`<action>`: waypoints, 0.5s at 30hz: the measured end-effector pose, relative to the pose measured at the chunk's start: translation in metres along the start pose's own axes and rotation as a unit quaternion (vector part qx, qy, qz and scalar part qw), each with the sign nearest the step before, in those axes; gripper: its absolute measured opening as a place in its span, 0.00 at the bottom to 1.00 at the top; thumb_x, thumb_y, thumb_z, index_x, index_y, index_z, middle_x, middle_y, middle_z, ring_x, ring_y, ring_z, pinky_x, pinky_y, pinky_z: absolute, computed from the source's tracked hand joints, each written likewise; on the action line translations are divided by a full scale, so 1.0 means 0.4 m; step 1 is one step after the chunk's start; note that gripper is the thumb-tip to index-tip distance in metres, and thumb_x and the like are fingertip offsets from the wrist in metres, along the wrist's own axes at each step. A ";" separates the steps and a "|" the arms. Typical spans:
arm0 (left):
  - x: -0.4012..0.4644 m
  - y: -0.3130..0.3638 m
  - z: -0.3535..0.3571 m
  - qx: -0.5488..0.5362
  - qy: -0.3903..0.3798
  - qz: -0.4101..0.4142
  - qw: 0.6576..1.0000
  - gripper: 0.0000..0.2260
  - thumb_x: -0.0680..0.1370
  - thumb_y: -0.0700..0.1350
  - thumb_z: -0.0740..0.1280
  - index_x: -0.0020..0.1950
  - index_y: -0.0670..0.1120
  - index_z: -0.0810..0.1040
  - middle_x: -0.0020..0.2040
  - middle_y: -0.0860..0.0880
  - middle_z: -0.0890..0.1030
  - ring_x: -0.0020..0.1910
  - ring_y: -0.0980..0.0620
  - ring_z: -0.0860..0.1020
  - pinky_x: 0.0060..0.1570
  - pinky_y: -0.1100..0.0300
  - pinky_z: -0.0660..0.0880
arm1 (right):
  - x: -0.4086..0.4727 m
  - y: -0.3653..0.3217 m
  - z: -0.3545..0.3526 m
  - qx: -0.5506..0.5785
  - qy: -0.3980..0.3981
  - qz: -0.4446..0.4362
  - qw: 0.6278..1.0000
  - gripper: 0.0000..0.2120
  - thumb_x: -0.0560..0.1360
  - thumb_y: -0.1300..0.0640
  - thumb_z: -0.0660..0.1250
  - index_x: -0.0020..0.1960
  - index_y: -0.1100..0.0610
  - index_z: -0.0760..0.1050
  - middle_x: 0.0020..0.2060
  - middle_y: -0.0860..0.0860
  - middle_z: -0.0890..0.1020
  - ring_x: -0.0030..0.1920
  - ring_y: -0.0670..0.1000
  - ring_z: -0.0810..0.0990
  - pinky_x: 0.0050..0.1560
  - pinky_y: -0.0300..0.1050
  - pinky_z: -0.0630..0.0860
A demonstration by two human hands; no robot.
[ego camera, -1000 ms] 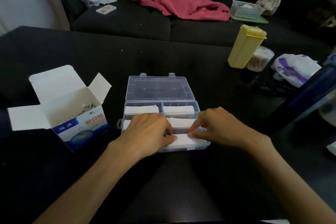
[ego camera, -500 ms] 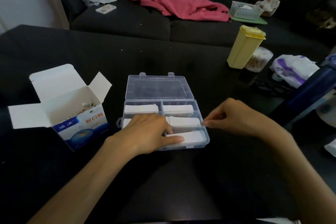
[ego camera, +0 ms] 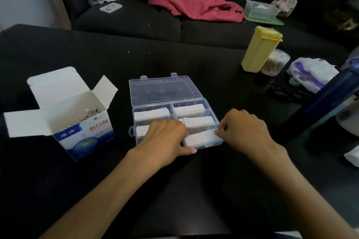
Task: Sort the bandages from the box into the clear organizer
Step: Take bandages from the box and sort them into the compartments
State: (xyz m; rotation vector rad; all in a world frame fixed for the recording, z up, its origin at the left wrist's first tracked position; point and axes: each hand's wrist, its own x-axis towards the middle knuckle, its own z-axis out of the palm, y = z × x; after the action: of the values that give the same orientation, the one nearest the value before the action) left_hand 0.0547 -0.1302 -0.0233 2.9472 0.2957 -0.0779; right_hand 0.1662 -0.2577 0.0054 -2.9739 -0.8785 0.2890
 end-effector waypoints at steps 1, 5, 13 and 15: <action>0.000 -0.001 0.001 -0.003 0.003 -0.002 1.000 0.19 0.75 0.63 0.63 0.55 0.50 0.78 0.52 0.50 0.77 0.52 0.48 0.75 0.50 0.54 0.71 | 0.002 0.000 0.002 0.000 -0.004 0.001 1.000 0.08 0.74 0.51 0.67 0.51 0.53 0.77 0.45 0.49 0.80 0.41 0.47 0.78 0.44 0.44 0.77; -0.002 -0.003 0.000 0.001 0.014 0.004 1.000 0.19 0.74 0.64 0.63 0.56 0.52 0.78 0.51 0.50 0.78 0.52 0.49 0.75 0.46 0.55 0.70 | 0.012 0.000 0.005 0.036 -0.038 0.005 0.999 0.08 0.73 0.52 0.69 0.50 0.53 0.79 0.46 0.48 0.80 0.41 0.46 0.78 0.42 0.42 0.76; -0.004 -0.004 -0.016 -0.078 0.067 -0.026 0.994 0.18 0.75 0.64 0.61 0.57 0.56 0.80 0.46 0.55 0.80 0.47 0.55 0.77 0.44 0.59 0.72 | 0.011 0.009 -0.010 0.054 0.012 -0.031 0.998 0.08 0.72 0.49 0.71 0.49 0.50 0.79 0.44 0.45 0.77 0.41 0.44 0.75 0.42 0.41 0.75; -0.002 0.000 -0.008 -0.075 0.080 -0.040 0.993 0.14 0.75 0.61 0.64 0.55 0.56 0.81 0.48 0.55 0.81 0.49 0.54 0.77 0.46 0.58 0.73 | 0.019 0.013 -0.011 0.086 0.048 -0.053 0.994 0.07 0.73 0.51 0.69 0.51 0.50 0.79 0.39 0.43 0.75 0.36 0.43 0.73 0.37 0.36 0.72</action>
State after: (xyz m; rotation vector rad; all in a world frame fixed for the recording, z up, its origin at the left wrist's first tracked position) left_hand 0.0542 -0.1297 -0.0200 2.7966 0.4213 0.1633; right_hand 0.1760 -0.2578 0.0082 -2.7474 -0.9443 0.2040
